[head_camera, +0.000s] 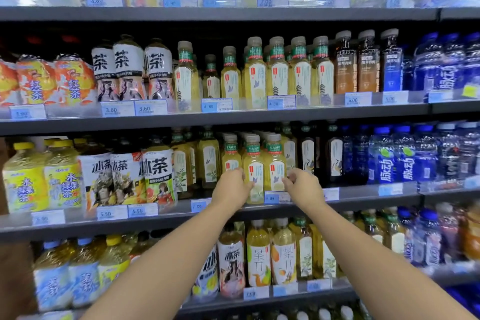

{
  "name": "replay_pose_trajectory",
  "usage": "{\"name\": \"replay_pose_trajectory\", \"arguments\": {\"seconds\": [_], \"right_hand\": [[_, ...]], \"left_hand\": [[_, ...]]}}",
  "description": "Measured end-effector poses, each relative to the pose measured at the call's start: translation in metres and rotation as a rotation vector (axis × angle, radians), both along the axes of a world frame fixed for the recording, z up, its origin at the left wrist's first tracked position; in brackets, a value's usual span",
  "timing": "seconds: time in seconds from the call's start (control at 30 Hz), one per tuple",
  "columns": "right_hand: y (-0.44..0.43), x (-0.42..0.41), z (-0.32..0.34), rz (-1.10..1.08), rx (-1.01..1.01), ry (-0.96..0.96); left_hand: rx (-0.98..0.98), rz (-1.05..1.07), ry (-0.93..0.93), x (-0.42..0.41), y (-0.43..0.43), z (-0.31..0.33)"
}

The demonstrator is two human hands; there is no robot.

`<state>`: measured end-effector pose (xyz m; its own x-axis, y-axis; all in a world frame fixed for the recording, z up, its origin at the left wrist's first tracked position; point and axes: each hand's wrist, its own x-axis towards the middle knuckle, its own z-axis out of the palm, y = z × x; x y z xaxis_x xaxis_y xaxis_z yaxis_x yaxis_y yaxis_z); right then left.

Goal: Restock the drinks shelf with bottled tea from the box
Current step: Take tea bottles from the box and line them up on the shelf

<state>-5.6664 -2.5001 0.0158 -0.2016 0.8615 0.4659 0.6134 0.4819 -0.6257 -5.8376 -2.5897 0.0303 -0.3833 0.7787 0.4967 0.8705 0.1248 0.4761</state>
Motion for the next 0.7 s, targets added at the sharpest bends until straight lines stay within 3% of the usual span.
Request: {"name": "replay_pose_trajectory", "arguments": {"seconds": [0.1, 0.3, 0.57, 0.7], "right_hand": [[-0.039, 0.012, -0.005, -0.013, -0.033, -0.004], [-0.116, 0.031, -0.047, 0.083, -0.122, -0.049], [-0.16, 0.042, -0.2, 0.139, -0.308, -0.21], [-0.158, 0.037, -0.297, 0.127, -0.449, -0.32]], "left_hand": [[0.005, -0.032, 0.101, 0.014, -0.042, -0.008], [-0.169, -0.109, 0.089, 0.039, -0.109, -0.053], [-0.487, -0.134, 0.134, 0.053, -0.143, -0.199], [-0.539, -0.102, 0.119, 0.052, -0.141, -0.285]]}}
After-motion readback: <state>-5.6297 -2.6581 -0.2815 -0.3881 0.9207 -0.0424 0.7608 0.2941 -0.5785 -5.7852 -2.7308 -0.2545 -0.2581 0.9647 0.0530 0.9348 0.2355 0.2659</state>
